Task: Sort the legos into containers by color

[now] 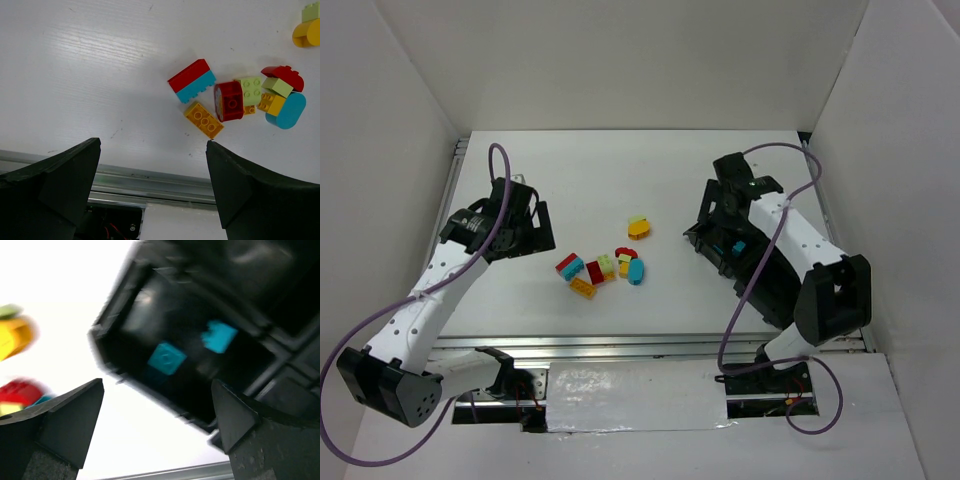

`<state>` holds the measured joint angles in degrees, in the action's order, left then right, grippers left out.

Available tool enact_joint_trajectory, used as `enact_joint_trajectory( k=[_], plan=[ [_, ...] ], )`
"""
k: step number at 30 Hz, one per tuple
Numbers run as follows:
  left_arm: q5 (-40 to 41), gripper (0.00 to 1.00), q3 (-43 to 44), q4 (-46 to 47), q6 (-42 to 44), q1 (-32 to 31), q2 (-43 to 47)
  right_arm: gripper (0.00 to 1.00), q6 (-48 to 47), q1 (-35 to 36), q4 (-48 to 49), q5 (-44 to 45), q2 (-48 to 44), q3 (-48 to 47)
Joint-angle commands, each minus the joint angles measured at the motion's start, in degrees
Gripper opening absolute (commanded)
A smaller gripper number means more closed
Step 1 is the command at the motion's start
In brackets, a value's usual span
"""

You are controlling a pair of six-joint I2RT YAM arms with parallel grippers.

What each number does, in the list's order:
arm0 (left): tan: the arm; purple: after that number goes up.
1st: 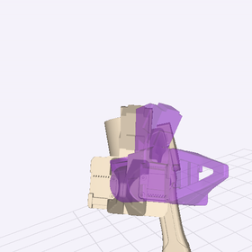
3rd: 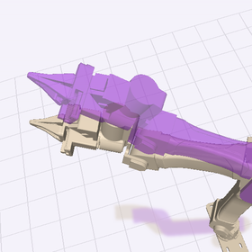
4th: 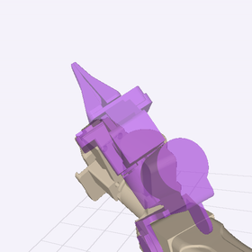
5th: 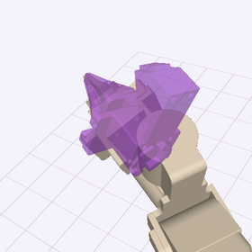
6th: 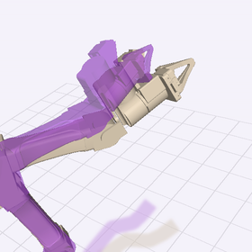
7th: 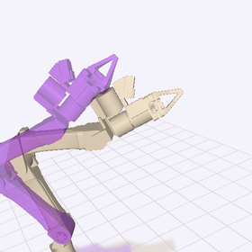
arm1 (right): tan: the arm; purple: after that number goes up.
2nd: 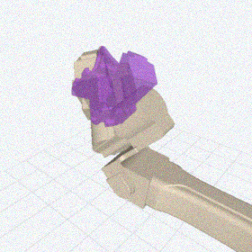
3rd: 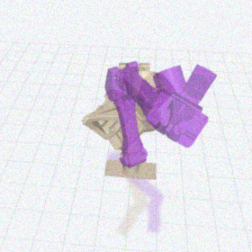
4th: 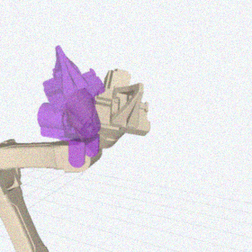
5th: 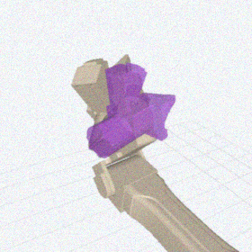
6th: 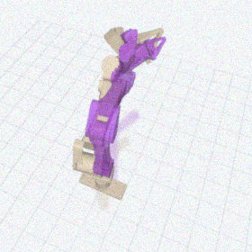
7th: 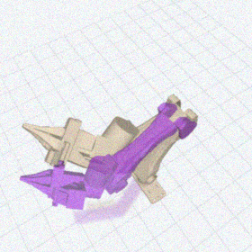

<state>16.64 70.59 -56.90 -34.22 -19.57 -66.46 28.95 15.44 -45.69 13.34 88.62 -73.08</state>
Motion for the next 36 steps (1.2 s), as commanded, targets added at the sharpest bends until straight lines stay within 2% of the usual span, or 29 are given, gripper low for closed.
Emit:
enact_joint_trajectory(
  k=[1,7,14,17,24,36],
  plan=[
    [0.0,0.99,-0.2,1.1,1.0,0.2,1.7,0.95,-1.7,8.4,1.1,0.0,-1.3,-5.6],
    [-0.6,1.00,0.2,1.2,0.0,0.2,1.5,0.93,0.0,24.4,1.9,-1.7,5.5,-9.2],
    [-0.5,1.00,0.0,1.0,0.2,0.2,2.2,0.94,10.1,34.6,-1.4,3.8,16.6,-15.3],
    [-0.6,0.99,-0.6,0.8,0.1,0.2,2.8,0.94,11.6,36.1,-2.0,4.7,21.2,-17.6],
    [-0.6,0.99,-2.6,1.0,0.5,0.2,4.5,0.92,12.4,36.5,0.3,5.5,24.4,-15.6],
    [-1.2,0.99,-2.8,0.8,1.8,0.3,4.8,0.89,13.7,35.6,2.8,7.3,25.8,-14.6]
  ],
)
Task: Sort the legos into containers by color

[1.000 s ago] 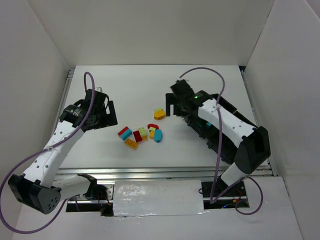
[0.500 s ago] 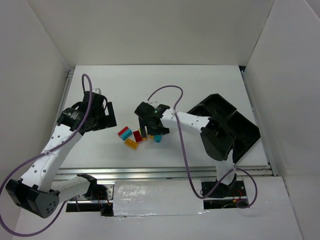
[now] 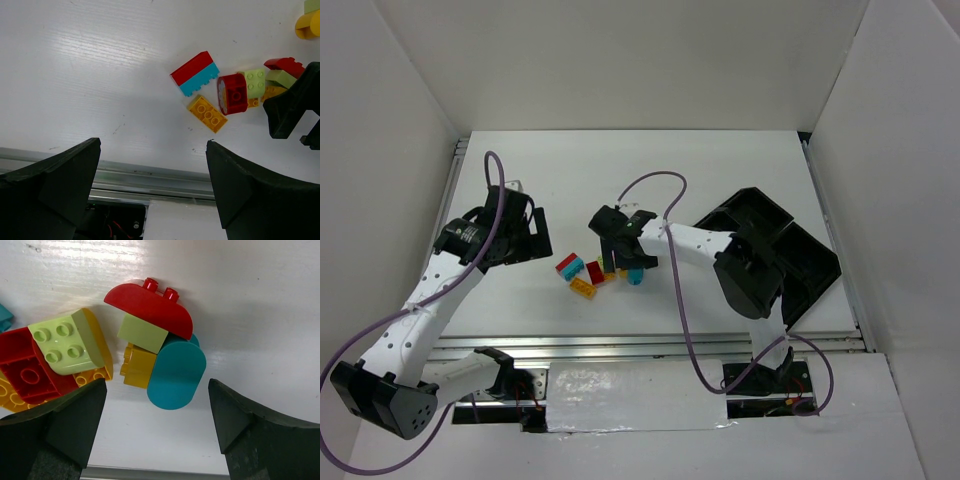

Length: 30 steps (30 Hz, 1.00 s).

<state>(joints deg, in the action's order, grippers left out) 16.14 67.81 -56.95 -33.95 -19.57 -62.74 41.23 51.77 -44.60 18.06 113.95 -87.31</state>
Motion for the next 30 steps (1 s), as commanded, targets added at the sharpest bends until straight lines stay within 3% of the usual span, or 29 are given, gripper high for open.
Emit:
enact_joint_trajectory(
  k=[1,11,17,18,22,30],
  plan=[
    [-0.8,0.99,0.0,0.9,1.6,0.2,1.0,0.89,1.5,-1.3,1.9,2.5,0.7,-0.3],
    [-0.5,1.00,0.1,0.6,2.5,0.3,0.8,0.82,1.4,-2.6,4.6,0.0,2.3,2.8],
    [-0.7,0.99,0.4,0.5,2.8,0.2,0.4,0.54,1.5,-2.6,7.0,-1.6,1.0,5.4],
    [-0.7,0.99,0.5,0.5,2.8,0.2,0.5,0.43,1.2,-2.6,7.2,-1.5,0.6,5.8],
    [-1.9,0.99,0.5,1.1,2.7,0.2,0.3,0.27,-1.1,-2.5,9.8,-2.4,-4.0,9.2],
    [-15.0,1.00,1.9,5.3,-0.8,0.2,-1.6,0.24,-14.2,1.0,20.5,-10.8,-22.9,17.3]
  ],
)
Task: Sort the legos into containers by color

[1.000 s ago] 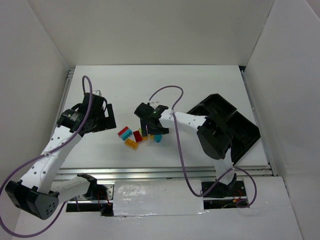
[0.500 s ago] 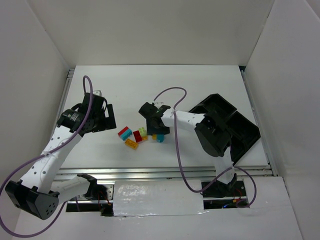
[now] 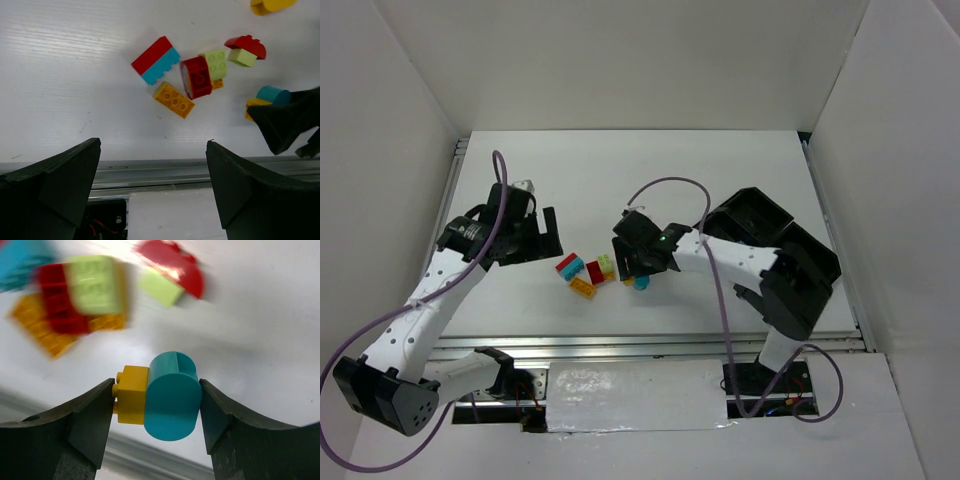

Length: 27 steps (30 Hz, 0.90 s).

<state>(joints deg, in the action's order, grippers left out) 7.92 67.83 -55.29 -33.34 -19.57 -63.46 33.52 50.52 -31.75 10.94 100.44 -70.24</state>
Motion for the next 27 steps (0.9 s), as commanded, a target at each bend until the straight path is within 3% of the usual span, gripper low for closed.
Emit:
enact_joint_trajectory(
  k=[1,5,13,27],
  plan=[
    [-10.3,0.99,2.0,4.3,-2.1,0.2,-1.2,0.24,-8.1,3.5,8.2,-4.3,-10.9,0.5],
    [-21.4,0.99,1.7,8.4,-6.0,0.2,-3.2,0.23,-14.2,6.2,9.9,-7.5,-16.3,1.2],
    [-43.1,1.00,-1.0,23.6,-16.2,-0.3,-4.6,0.24,-15.2,6.7,11.7,-8.3,-22.8,1.7],
    [-44.3,0.86,-3.6,24.7,-16.4,-3.8,-6.8,0.25,-14.8,6.3,14.3,-4.2,-26.0,0.5]
  ],
)
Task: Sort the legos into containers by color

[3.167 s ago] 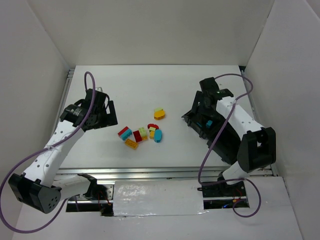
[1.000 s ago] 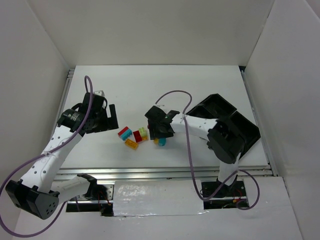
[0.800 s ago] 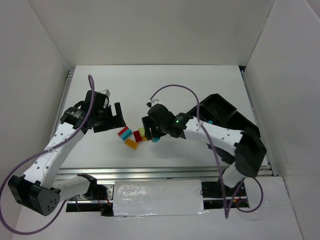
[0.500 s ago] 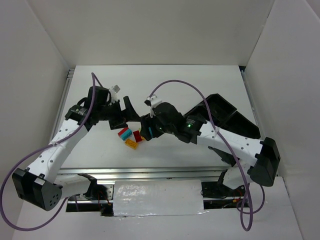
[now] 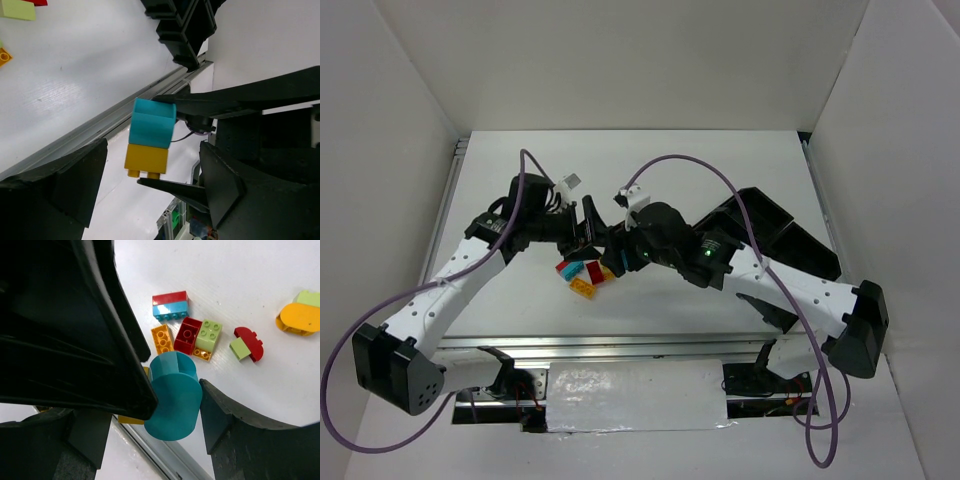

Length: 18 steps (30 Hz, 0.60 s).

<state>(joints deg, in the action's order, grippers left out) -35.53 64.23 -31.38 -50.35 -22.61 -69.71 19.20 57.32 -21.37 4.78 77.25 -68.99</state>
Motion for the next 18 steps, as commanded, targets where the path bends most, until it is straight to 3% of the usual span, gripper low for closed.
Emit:
enact_joint_trajectory(
  k=[1,6,18],
  plan=[
    [-0.6,0.85,-0.2,0.3,1.3,-0.9,-0.8,0.25,-0.4,-0.6,4.0,1.8,-3.2,-0.5],
    [-3.3,0.76,-2.7,3.5,0.1,-1.0,-0.3,0.25,-0.8,-1.1,3.7,1.6,-2.8,-1.5],
    [-11.3,0.30,0.2,7.8,1.3,-2.9,-2.6,0.25,-0.1,-1.2,4.2,1.2,-0.2,-2.3]
  ],
)
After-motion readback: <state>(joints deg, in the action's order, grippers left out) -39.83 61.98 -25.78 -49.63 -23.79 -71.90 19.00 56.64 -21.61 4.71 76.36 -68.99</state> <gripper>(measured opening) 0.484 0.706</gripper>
